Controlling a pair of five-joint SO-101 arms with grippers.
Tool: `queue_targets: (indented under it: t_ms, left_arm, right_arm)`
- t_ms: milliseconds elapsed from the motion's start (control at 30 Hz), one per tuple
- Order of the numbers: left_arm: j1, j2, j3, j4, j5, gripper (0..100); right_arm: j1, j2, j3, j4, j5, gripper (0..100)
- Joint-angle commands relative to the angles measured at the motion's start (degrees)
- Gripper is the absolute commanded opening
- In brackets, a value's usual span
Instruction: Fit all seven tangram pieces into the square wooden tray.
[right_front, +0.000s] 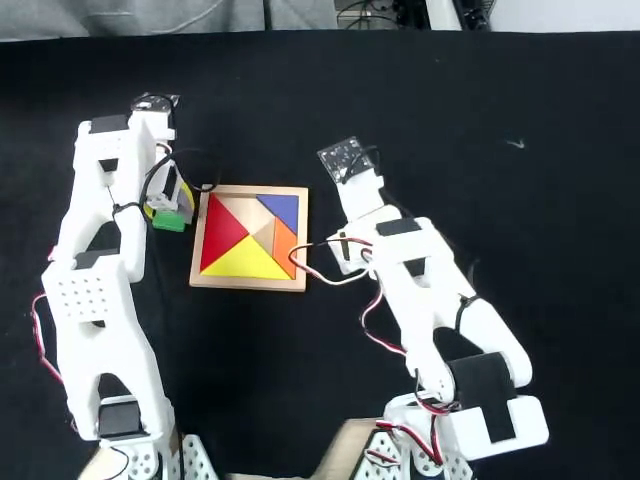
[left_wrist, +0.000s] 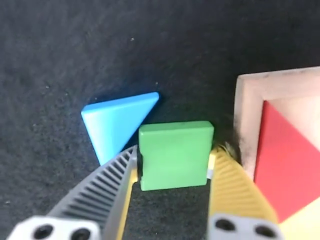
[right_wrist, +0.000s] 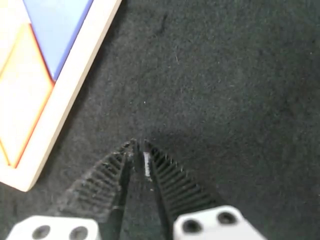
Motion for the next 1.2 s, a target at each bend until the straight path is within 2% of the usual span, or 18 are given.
queue_targets:
  t_ms: [0, 133, 333, 467, 667, 867, 1167]
  left_arm:
    - [0.7, -0.4, -1.7, -1.0, -0.9, 12]
    - [0.7, -0.4, -1.7, -0.9, -1.8, 9]
    - [0.9, -0.4, -1.5, -0.7, -4.2, 9]
    - [0.9, -0.4, -1.3, -0.4, -4.0, 21]
    - [4.2, -0.4, -1.6, 3.3, -6.2, 14]
    - [6.6, -0.3, -3.8, 6.0, -6.5, 3]
    - [7.5, 0.0, -7.0, 11.0, -6.6, 3]
  right_arm:
    - [0.8, -0.3, -0.9, -1.1, 0.0, 1.1]
    - [0.8, -0.3, -0.9, -1.1, 0.0, 1.1]
    - [0.8, -0.3, -0.9, -1.1, 0.0, 1.1]
    - [0.8, -0.3, -0.9, -1.1, 0.0, 1.1]
    - [0.8, -0.3, -0.9, -1.1, 0.1, 1.1]
    - [0.8, -0.3, -0.9, -1.0, 0.1, 1.1]
    - [0.8, -0.3, -0.9, -0.8, 3.1, 1.1]
